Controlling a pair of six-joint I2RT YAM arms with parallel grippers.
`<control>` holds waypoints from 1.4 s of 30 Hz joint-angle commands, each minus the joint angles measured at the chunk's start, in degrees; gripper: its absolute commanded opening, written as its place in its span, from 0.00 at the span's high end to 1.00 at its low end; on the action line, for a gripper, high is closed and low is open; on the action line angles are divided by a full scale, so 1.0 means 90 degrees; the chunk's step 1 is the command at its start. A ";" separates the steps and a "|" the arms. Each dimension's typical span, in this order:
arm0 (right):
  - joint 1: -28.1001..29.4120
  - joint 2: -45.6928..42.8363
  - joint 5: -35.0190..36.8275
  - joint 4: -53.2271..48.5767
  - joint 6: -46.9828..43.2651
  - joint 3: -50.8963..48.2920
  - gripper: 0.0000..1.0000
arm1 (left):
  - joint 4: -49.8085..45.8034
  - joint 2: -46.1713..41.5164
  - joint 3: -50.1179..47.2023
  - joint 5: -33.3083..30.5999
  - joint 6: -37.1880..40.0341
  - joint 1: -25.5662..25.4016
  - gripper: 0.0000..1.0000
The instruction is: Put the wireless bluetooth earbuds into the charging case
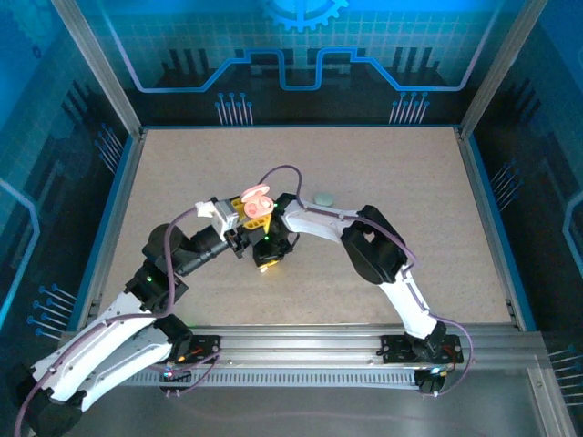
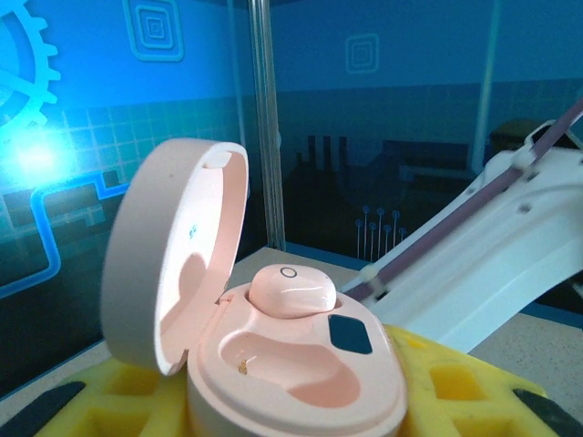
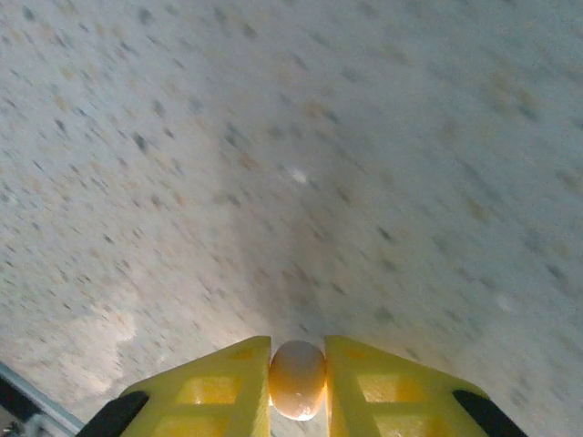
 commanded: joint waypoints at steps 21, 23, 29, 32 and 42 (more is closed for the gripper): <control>-0.1351 -0.2505 0.0568 0.0229 -0.0530 -0.3757 0.75 | 0.0516 0.0436 0.0227 0.0240 -0.0135 -0.0034 0.67; -0.1351 -0.2460 0.0477 0.0292 -0.0510 -0.3746 0.73 | 0.0521 0.0445 0.0232 0.0242 -0.0144 -0.0036 0.67; -0.1351 -0.2517 0.0234 0.0358 -0.0454 -0.3810 0.71 | 0.0527 0.0476 0.0247 0.0242 -0.0145 -0.0033 0.67; -0.1351 -0.2635 0.0111 0.0397 -0.0384 -0.3871 0.71 | 0.0553 0.0510 0.0241 0.0258 -0.0169 -0.0036 0.67; -0.1303 -0.2843 -0.0275 0.0557 -0.0146 -0.3954 0.70 | 0.0608 0.0585 0.0255 0.0285 -0.0193 -0.0028 0.67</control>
